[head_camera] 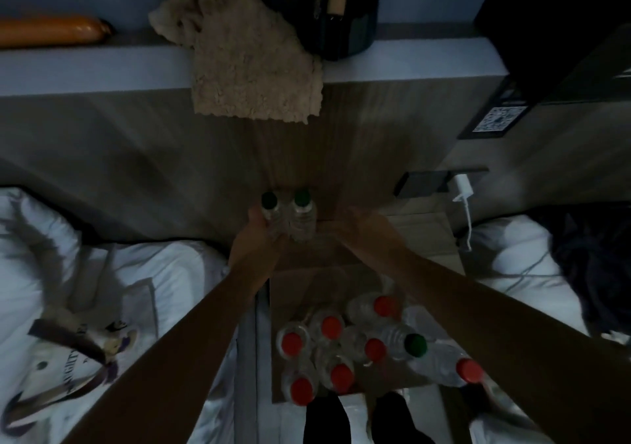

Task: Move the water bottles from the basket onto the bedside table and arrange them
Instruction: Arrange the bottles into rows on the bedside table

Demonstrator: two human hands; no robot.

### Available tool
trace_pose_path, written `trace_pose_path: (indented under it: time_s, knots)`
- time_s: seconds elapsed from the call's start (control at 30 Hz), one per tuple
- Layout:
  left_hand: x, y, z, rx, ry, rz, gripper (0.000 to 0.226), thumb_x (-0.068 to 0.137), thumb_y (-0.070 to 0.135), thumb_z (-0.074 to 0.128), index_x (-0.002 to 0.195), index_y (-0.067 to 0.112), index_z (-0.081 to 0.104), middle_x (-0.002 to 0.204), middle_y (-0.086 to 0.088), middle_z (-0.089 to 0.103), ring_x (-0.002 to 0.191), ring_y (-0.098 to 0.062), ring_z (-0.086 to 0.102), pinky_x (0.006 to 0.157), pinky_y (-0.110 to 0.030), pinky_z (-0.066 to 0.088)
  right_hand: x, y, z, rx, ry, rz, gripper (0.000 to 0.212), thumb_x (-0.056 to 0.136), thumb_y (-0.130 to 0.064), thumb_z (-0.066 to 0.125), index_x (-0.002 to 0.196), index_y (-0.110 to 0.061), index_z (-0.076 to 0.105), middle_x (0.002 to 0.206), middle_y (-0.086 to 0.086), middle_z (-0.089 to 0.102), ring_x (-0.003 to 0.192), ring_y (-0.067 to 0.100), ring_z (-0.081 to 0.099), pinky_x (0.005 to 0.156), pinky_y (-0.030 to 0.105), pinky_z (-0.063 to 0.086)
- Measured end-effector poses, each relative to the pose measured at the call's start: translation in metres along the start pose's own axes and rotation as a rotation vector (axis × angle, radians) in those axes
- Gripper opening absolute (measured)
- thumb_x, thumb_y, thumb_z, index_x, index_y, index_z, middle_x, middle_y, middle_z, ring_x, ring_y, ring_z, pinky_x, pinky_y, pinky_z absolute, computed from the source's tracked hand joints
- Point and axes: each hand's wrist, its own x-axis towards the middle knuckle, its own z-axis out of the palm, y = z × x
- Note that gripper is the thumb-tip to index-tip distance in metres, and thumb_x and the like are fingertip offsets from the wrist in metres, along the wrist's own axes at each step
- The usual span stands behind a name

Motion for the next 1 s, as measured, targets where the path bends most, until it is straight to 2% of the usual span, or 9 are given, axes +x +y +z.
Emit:
trace_pose_path:
  time_s: [0.1,0.27,0.37,0.43,0.53,0.6,0.7,0.87,1.0]
  knots:
    - [-0.034,0.009,0.001,0.093,0.008,0.093,0.065,0.076,0.053,0.052,0.130,0.018,0.042,0.119,-0.013,0.061,0.105,-0.033,0.060,0.089,-0.039,0.049,-0.046,0.019,-0.021,0.063,0.000,0.030,0.030,0.092,-0.032,0.056,0.116,-0.014,0.060,0.113,0.009,0.065,0.104,0.025,0.061,0.090,0.036,0.048]
    - [-0.095,0.039,0.018,0.221,-0.085,0.244,0.046,0.086,0.046,0.055,0.126,0.023,0.051,0.121,-0.006,0.061,0.107,-0.027,0.060,0.091,-0.036,0.047,-0.100,0.067,-0.049,0.005,-0.009,0.047,0.044,0.092,-0.024,0.056,0.134,-0.012,0.048,0.120,0.009,0.061,0.107,0.026,0.061,0.094,0.039,0.048]
    - [-0.118,0.051,0.039,0.326,-0.137,0.356,0.053,0.082,0.056,0.045,0.123,0.024,0.054,0.119,-0.003,0.061,0.100,-0.024,0.063,0.085,-0.036,0.052,-0.119,0.092,-0.059,0.006,-0.004,0.031,0.025,0.093,-0.014,0.055,0.117,-0.006,0.056,0.100,0.007,0.059,0.089,0.020,0.058,0.089,0.042,0.047]
    - [-0.126,0.059,0.054,0.353,-0.195,0.387,0.057,0.079,0.058,0.043,0.123,0.023,0.054,0.123,-0.004,0.056,0.102,-0.024,0.061,0.084,-0.035,0.050,-0.126,0.106,-0.062,-0.024,-0.014,0.051,0.018,0.094,-0.009,0.054,0.110,-0.003,0.060,0.094,0.016,0.062,0.079,0.024,0.056,0.085,0.041,0.048]
    - [-0.133,0.072,0.076,0.386,-0.288,0.350,0.044,0.085,0.044,0.058,0.124,0.024,0.052,0.126,-0.002,0.049,0.107,-0.023,0.056,0.088,-0.035,0.047,-0.130,0.124,-0.067,-0.093,-0.065,0.041,0.025,0.097,-0.009,0.049,0.117,0.003,0.058,0.108,0.025,0.063,0.095,0.034,0.061,0.083,0.030,0.046]
    - [-0.137,0.078,0.091,0.401,-0.315,0.341,0.042,0.086,0.041,0.060,0.123,0.023,0.052,0.125,-0.001,0.048,0.104,-0.022,0.056,0.089,-0.038,0.048,-0.135,0.131,-0.072,-0.119,-0.072,0.037,0.026,0.097,-0.014,0.049,0.118,-0.002,0.056,0.105,0.018,0.064,0.089,0.025,0.061,0.070,0.022,0.040]
    - [-0.145,0.079,0.111,0.470,-0.402,0.373,0.034,0.088,0.037,0.057,0.117,0.019,0.056,0.119,-0.001,0.050,0.101,-0.021,0.056,0.087,-0.039,0.049,-0.136,0.146,-0.069,-0.199,-0.133,0.009,0.026,0.095,-0.017,0.049,0.116,-0.003,0.057,0.108,0.012,0.063,0.096,0.024,0.061,0.075,0.023,0.039]
    - [-0.149,0.067,0.138,0.625,-0.473,0.380,0.060,0.072,0.058,0.038,0.105,0.015,0.063,0.115,-0.006,0.059,0.111,-0.025,0.053,0.094,-0.039,0.043,-0.135,0.172,-0.056,-0.229,-0.157,0.036,0.024,0.091,-0.028,0.056,0.111,-0.016,0.062,0.104,0.002,0.064,0.093,0.016,0.063,0.062,0.015,0.035]
    - [-0.153,0.073,0.151,0.614,-0.518,0.351,0.038,0.085,0.038,0.058,0.113,0.013,0.062,0.121,-0.006,0.060,0.110,-0.024,0.056,0.092,-0.031,0.042,-0.132,0.182,-0.050,-0.196,-0.235,0.072,0.029,0.092,-0.023,0.058,0.118,-0.011,0.059,0.115,0.007,0.063,0.103,0.019,0.061,0.072,0.018,0.037]
